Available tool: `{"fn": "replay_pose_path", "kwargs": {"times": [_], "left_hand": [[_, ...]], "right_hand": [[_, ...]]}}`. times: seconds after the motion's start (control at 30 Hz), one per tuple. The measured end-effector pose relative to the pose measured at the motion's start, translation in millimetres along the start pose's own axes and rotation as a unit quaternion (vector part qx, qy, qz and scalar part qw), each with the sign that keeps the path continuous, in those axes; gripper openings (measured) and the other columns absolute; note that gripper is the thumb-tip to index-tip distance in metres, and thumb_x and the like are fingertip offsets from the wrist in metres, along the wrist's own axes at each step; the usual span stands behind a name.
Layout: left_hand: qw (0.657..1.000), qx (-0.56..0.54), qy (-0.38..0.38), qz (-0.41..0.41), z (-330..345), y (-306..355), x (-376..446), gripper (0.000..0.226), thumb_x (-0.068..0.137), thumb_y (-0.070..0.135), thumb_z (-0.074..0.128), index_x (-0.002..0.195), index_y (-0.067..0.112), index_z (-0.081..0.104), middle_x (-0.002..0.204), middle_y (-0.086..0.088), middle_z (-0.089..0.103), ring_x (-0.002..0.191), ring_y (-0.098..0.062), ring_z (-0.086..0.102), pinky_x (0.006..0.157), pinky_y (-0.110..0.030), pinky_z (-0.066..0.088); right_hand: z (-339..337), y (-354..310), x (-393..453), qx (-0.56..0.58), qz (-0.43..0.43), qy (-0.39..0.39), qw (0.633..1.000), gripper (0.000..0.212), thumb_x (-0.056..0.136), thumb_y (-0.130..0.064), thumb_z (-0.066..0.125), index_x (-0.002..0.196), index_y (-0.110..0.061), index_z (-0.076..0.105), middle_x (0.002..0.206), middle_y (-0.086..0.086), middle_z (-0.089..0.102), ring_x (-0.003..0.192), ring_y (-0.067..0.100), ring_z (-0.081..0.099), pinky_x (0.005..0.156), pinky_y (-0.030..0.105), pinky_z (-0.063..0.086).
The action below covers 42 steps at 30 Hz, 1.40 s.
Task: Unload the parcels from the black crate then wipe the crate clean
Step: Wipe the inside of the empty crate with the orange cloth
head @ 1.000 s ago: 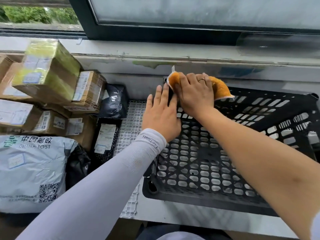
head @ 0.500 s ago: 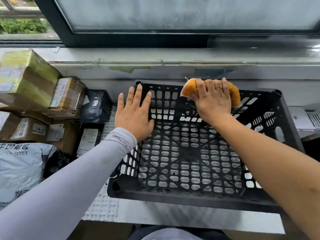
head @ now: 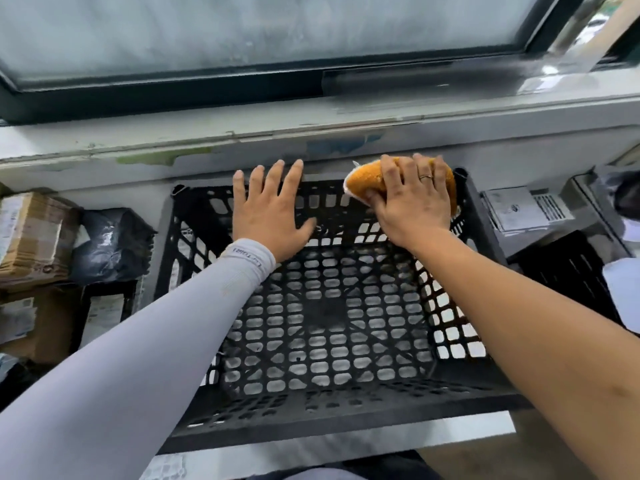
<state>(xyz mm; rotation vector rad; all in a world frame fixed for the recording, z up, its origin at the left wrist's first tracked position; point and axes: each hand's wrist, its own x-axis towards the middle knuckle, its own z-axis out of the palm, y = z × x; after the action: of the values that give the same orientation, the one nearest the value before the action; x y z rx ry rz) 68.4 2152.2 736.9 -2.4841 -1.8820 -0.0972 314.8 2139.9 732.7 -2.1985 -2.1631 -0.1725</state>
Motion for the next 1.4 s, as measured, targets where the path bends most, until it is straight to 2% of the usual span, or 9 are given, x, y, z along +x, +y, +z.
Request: {"fn": "replay_pose_path", "kwargs": {"times": [0.13, 0.23, 0.37, 0.57, 0.67, 0.77, 1.0, 1.2, 1.4], "left_hand": [[1.000, 0.010, 0.011, -0.004, 5, -2, 0, 0.101, 0.087, 0.076, 0.048, 0.163, 0.033, -0.001, 0.171, -0.005, 0.015, 0.156, -0.035, 0.014, 0.126, -0.061, 0.001], [1.000, 0.009, 0.016, -0.004, 6, -2, 0, 0.102, 0.086, 0.078, 0.047, 0.163, 0.034, -0.004, 0.171, -0.005, 0.013, 0.156, -0.035, 0.012, 0.125, -0.061, 0.001], [1.000, 0.003, 0.019, -0.005, 9, -2, 0, 0.103, 0.086, 0.077, 0.046, 0.162, 0.034, -0.007, 0.172, -0.005, 0.008, 0.157, -0.035, 0.009, 0.125, -0.061, -0.002], [0.999, -0.007, 0.037, -0.002, 12, -2, 0, 0.095, 0.090, 0.072, 0.045, 0.163, 0.034, -0.002, 0.171, -0.006, 0.012, 0.156, -0.035, 0.012, 0.125, -0.060, -0.001], [0.999, -0.009, 0.044, -0.002, 13, -1, 0, 0.089, 0.093, 0.075, 0.037, 0.163, 0.035, -0.002, 0.171, -0.005, 0.012, 0.156, -0.034, 0.011, 0.125, -0.059, -0.002], [0.999, -0.009, 0.045, -0.004, 14, -2, 0, 0.086, 0.095, 0.078, 0.028, 0.163, 0.035, -0.003, 0.172, -0.004, 0.011, 0.157, -0.034, 0.010, 0.125, -0.059, -0.004], [0.999, -0.007, 0.041, -0.001, 12, -4, -1, 0.084, 0.095, 0.075, 0.031, 0.163, 0.034, 0.002, 0.169, -0.005, 0.017, 0.156, -0.034, 0.013, 0.125, -0.059, -0.002], [0.999, 0.001, 0.042, 0.001, 11, -7, -2, 0.078, 0.097, 0.071, 0.033, 0.161, 0.031, 0.014, 0.159, -0.005, 0.030, 0.148, -0.033, 0.023, 0.126, -0.058, 0.004], [0.999, 0.005, 0.034, -0.012, 7, -6, -12, 0.077, 0.097, 0.070, 0.035, 0.159, 0.031, 0.014, 0.157, -0.004, 0.031, 0.147, -0.032, 0.024, 0.126, -0.057, 0.005]], "right_hand": [[1, -10, 3, 0.007, 0.030, -0.011, 0.999, 0.074, 0.100, -0.071, 0.017, 0.159, -0.025, 0.015, 0.157, 0.014, 0.029, 0.152, 0.040, 0.015, 0.124, 0.062, -0.006], [2, -29, 6, 0.022, 0.047, -0.010, 0.999, 0.073, 0.100, -0.072, 0.010, 0.160, -0.030, 0.014, 0.160, 0.011, 0.029, 0.155, 0.039, 0.009, 0.121, 0.066, -0.011], [2, -44, 5, 0.032, 0.019, -0.008, 0.999, 0.068, 0.102, -0.070, 0.011, 0.161, -0.036, 0.010, 0.158, 0.008, 0.033, 0.155, 0.038, 0.013, 0.120, 0.069, -0.007], [-1, -68, 7, 0.051, -0.028, -0.014, 0.998, 0.062, 0.103, -0.066, 0.010, 0.161, -0.042, 0.008, 0.159, 0.002, 0.035, 0.155, 0.031, 0.018, 0.122, 0.064, -0.007], [-3, -53, 7, 0.039, -0.038, -0.024, 0.998, 0.062, 0.103, -0.068, 0.010, 0.160, -0.045, 0.005, 0.161, 0.002, 0.034, 0.155, 0.031, 0.018, 0.123, 0.062, -0.004], [-4, -25, 6, 0.032, 0.007, -0.046, 0.998, 0.063, 0.100, -0.072, 0.010, 0.158, -0.049, 0.002, 0.166, 0.003, 0.023, 0.157, 0.033, 0.008, 0.122, 0.064, -0.008], [-10, 15, -1, -0.069, 0.079, -0.069, 0.992, 0.076, 0.096, -0.078, 0.005, 0.160, -0.039, -0.009, 0.172, 0.007, 0.008, 0.158, 0.034, 0.001, 0.119, 0.067, -0.015], [-17, 36, -3, -0.093, 0.076, -0.074, 0.990, 0.079, 0.098, -0.075, 0.019, 0.161, -0.031, -0.001, 0.170, 0.008, 0.009, 0.157, 0.035, 0.004, 0.122, 0.067, -0.005], [-19, 50, -6, -0.058, 0.084, -0.087, 0.991, 0.082, 0.101, -0.064, 0.037, 0.162, -0.030, -0.005, 0.170, 0.002, -0.012, 0.156, 0.038, -0.009, 0.126, 0.059, 0.002]]}}
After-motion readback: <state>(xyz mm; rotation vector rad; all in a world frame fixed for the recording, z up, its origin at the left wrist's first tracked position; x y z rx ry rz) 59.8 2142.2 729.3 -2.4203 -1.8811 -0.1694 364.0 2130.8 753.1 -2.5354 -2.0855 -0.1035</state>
